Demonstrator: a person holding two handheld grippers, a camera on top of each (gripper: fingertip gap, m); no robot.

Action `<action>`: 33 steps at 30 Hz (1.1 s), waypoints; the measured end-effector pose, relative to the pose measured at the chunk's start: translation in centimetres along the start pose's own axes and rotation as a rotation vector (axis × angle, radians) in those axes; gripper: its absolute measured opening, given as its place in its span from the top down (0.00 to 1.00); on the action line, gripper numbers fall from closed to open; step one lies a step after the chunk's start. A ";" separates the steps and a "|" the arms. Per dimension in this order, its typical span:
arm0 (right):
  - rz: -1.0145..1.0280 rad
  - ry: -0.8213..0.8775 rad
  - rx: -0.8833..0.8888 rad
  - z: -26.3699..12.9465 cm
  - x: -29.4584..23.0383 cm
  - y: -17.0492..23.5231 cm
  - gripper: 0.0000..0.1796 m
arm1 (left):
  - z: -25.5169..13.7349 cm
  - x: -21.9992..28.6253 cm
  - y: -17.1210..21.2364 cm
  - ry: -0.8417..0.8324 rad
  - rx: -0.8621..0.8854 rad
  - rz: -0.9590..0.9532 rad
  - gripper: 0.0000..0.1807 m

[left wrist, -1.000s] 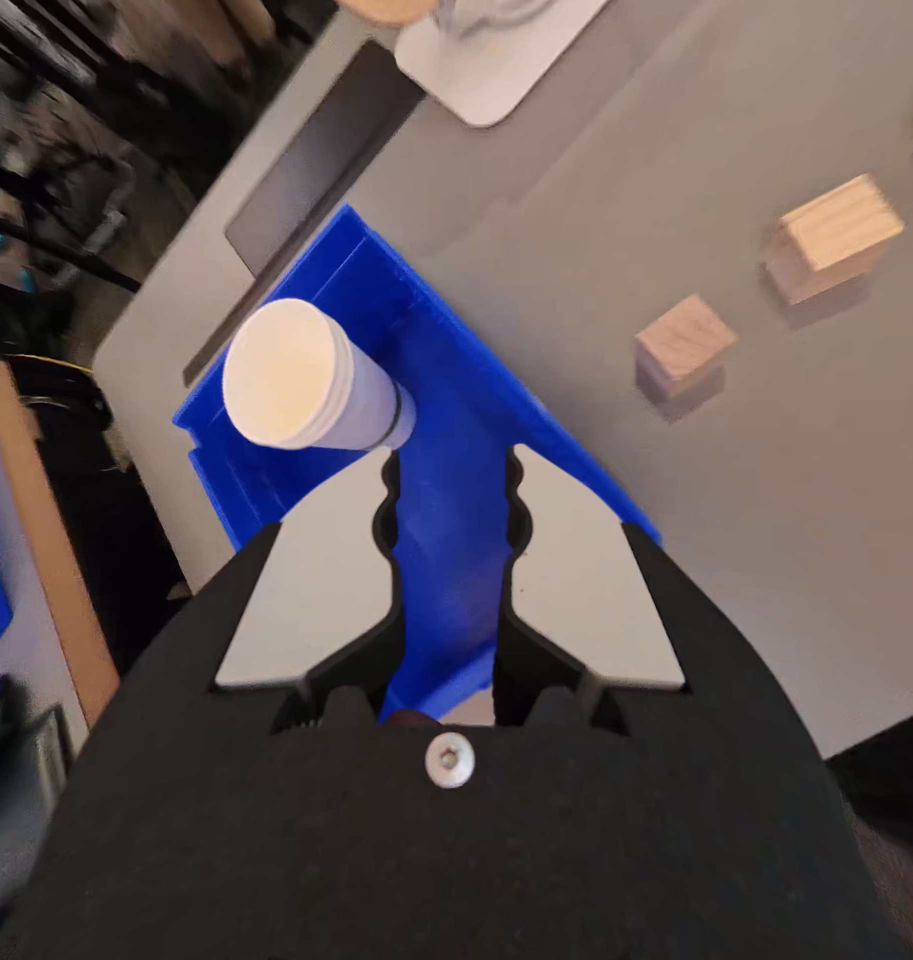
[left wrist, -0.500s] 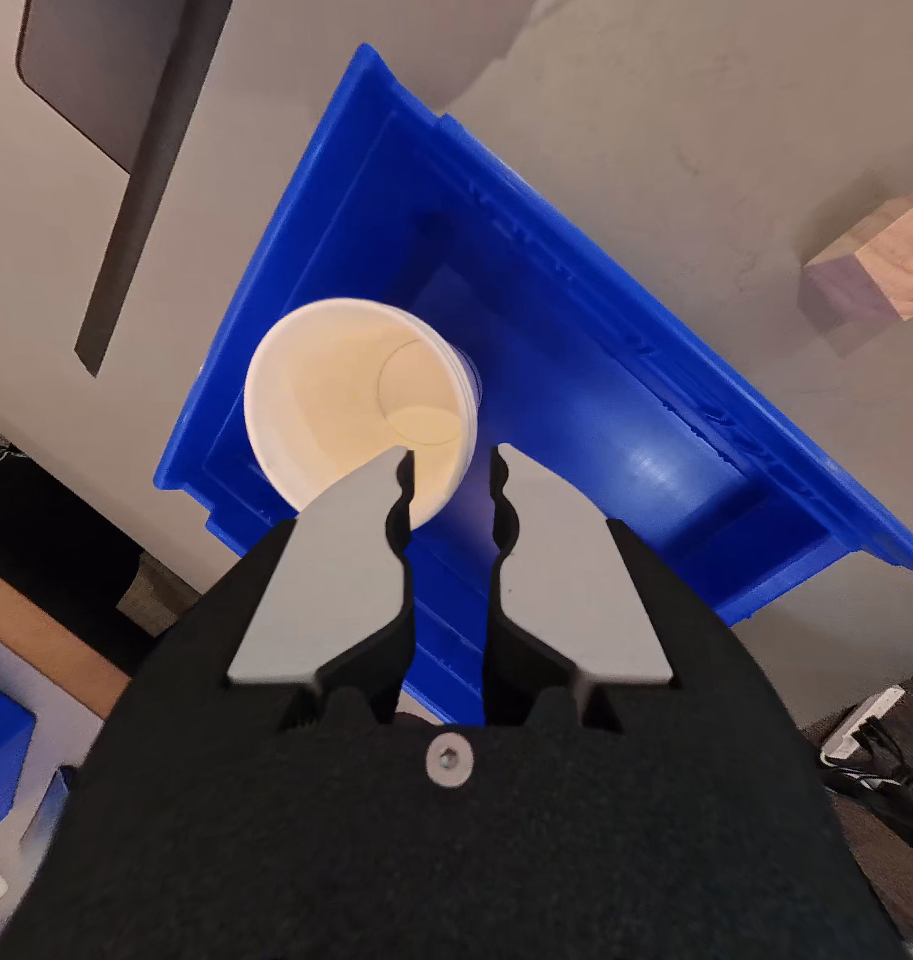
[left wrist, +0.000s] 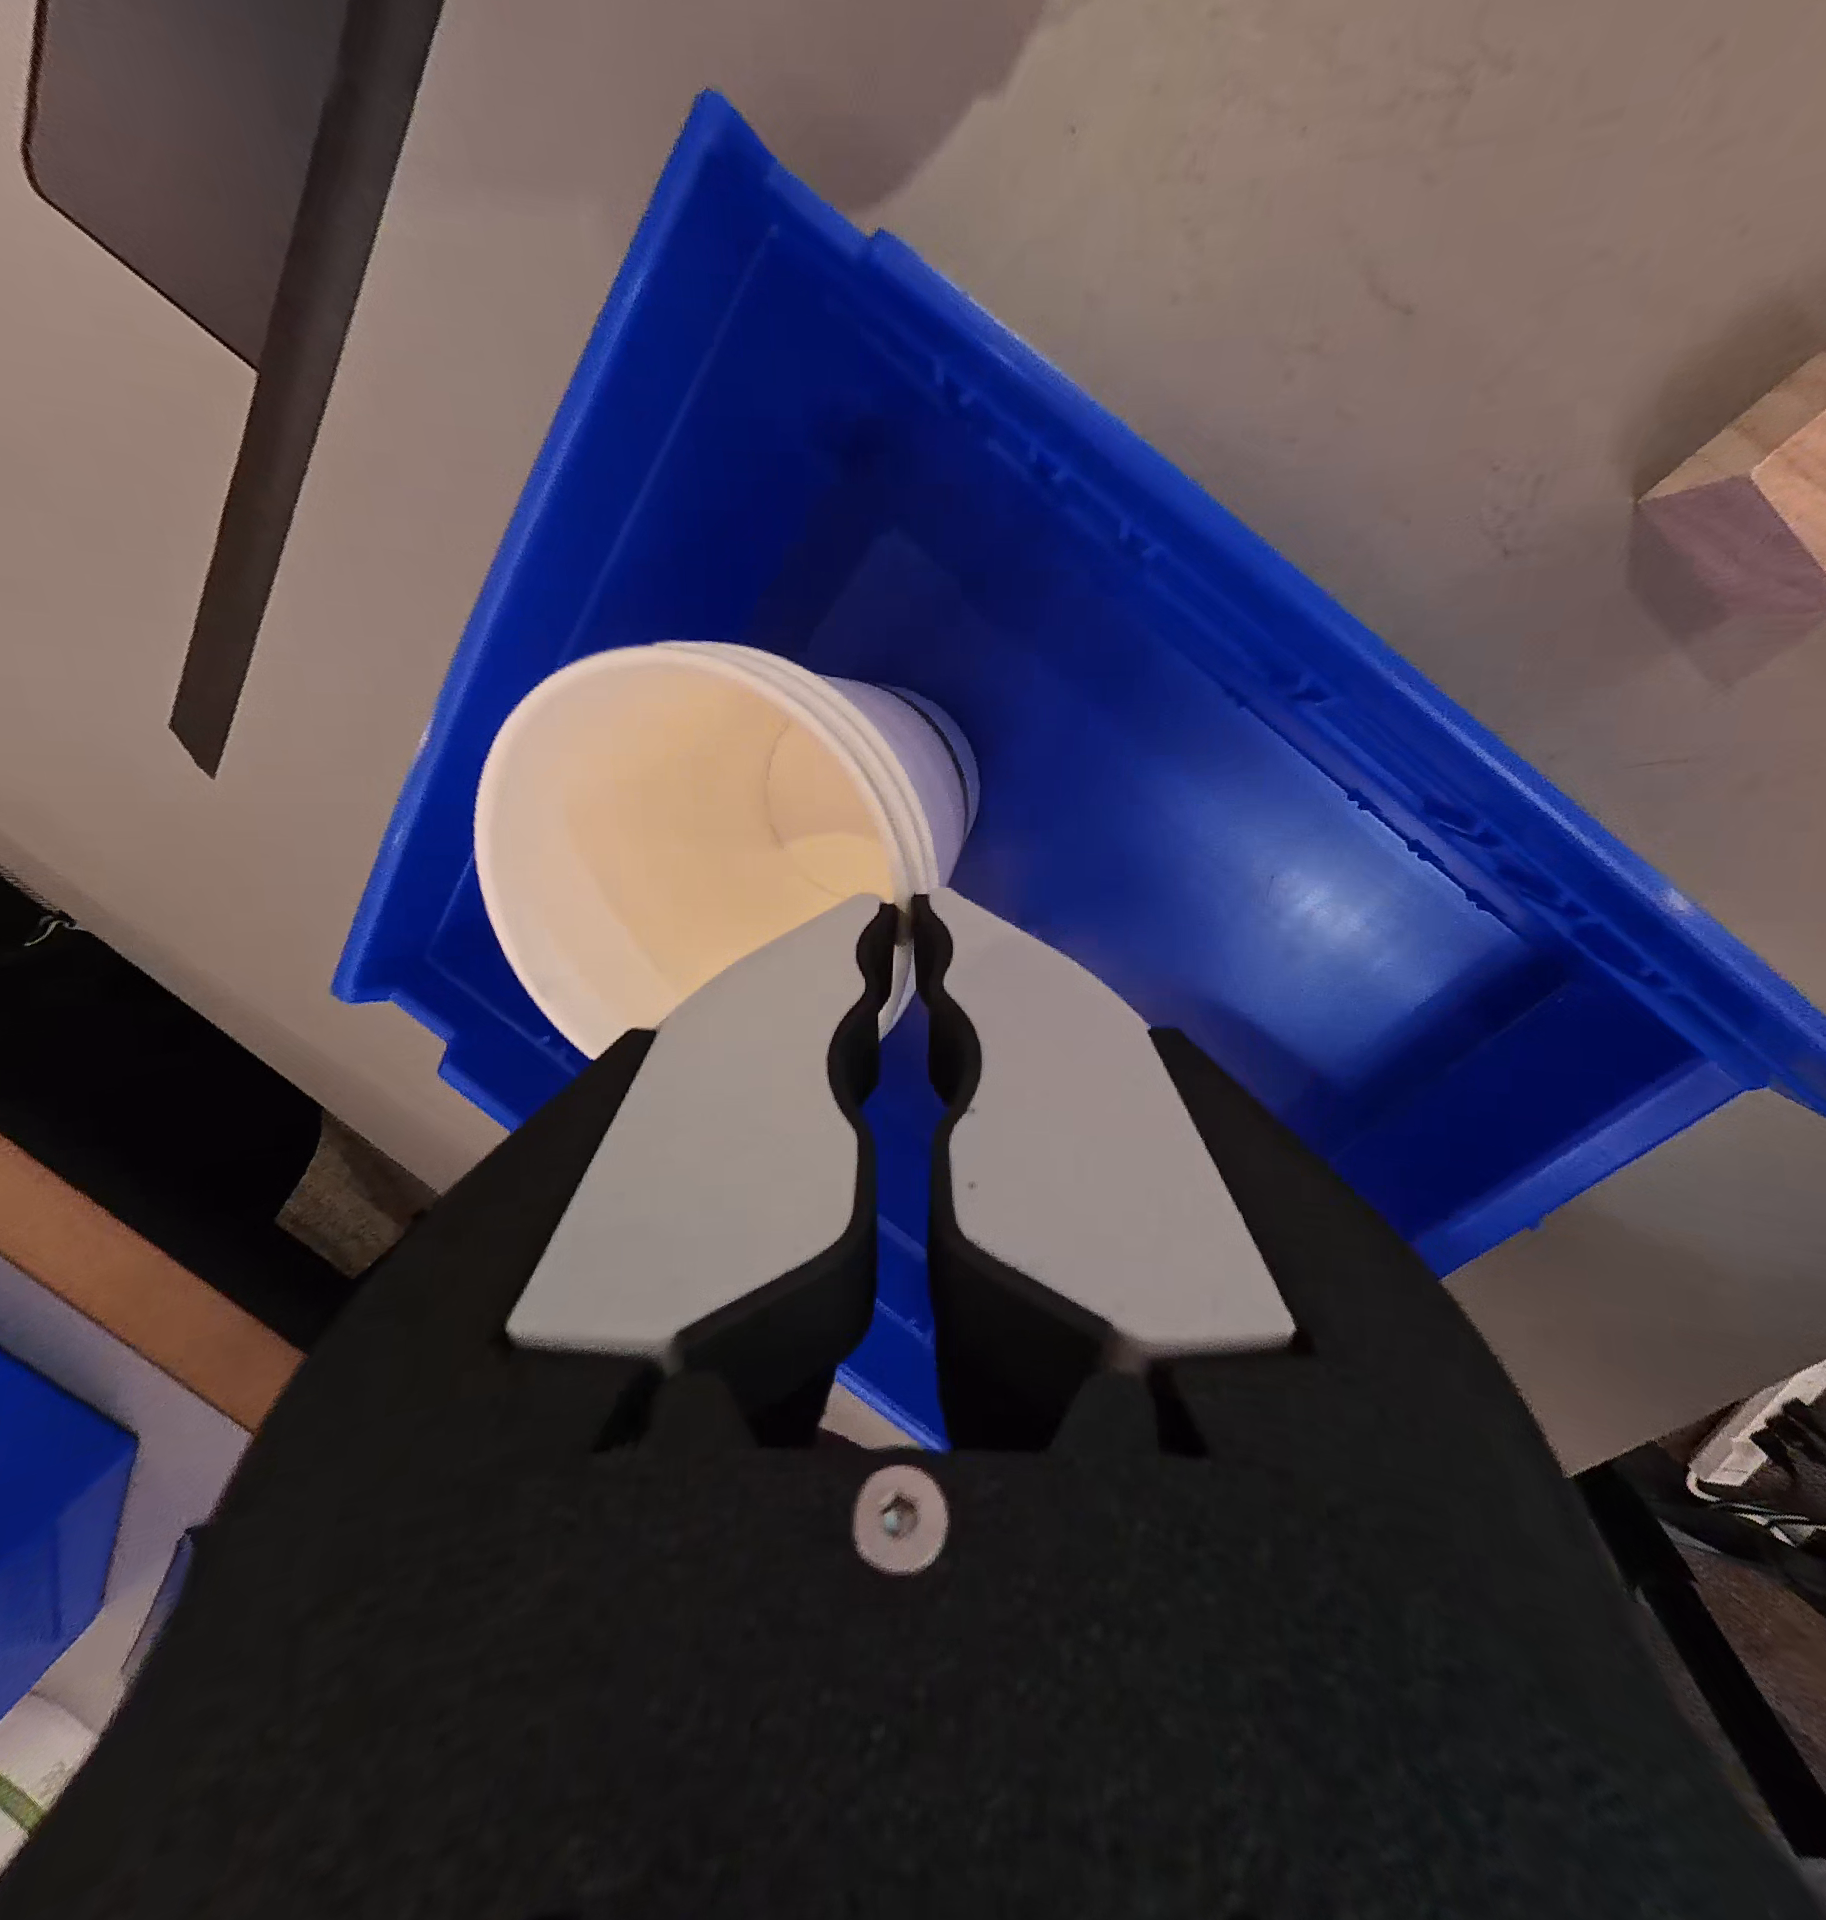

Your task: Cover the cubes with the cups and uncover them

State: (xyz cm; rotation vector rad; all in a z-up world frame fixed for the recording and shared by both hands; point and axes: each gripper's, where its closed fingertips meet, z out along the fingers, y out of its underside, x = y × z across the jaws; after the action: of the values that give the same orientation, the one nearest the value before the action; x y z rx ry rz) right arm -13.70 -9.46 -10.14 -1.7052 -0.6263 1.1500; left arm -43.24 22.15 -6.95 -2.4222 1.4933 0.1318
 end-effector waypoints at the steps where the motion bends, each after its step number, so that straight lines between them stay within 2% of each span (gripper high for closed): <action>1: 0.000 0.000 0.000 0.0 0.0 0.0 0.59 | -0.2 0.0 0.0 -0.003 -0.001 0.002 0.98; 9: 0.001 -0.004 -0.005 0.0 -0.1 0.0 0.59 | -3.2 -0.7 -0.8 -0.055 0.012 0.031 0.98; 13: -0.008 -0.001 0.001 -0.2 -0.1 -0.3 0.59 | -7.5 -1.6 -1.5 -0.121 0.051 0.042 0.98; 17: -0.005 0.010 0.019 -0.9 0.3 -0.9 0.59 | -12.7 -1.5 -2.7 -0.153 0.162 0.046 0.98; 22: -0.007 0.022 0.029 -1.2 0.5 -1.2 0.60 | -15.8 -0.1 -3.6 -0.160 0.267 0.069 0.98; 24: -0.003 0.026 0.046 -1.1 0.7 -1.6 0.60 | -16.7 1.4 -4.7 -0.110 0.386 0.062 0.98; 26: 0.010 0.016 0.076 -0.9 0.8 -2.6 0.60 | -18.2 3.5 -6.6 -0.048 0.607 0.048 0.98; 30: 0.084 -0.038 0.223 -0.2 1.5 -7.5 0.59 | -21.8 9.8 -9.2 0.125 1.092 -0.001 0.98; 33: 0.172 -0.128 0.311 1.2 2.0 -11.6 0.56 | -21.6 15.0 -10.1 0.251 1.283 -0.030 0.98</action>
State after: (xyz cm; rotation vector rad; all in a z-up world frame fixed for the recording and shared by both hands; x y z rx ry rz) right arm -12.87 -2.57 -0.61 -1.4483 -0.3585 1.4078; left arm -29.02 7.13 12.24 -1.3995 1.0477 -0.8806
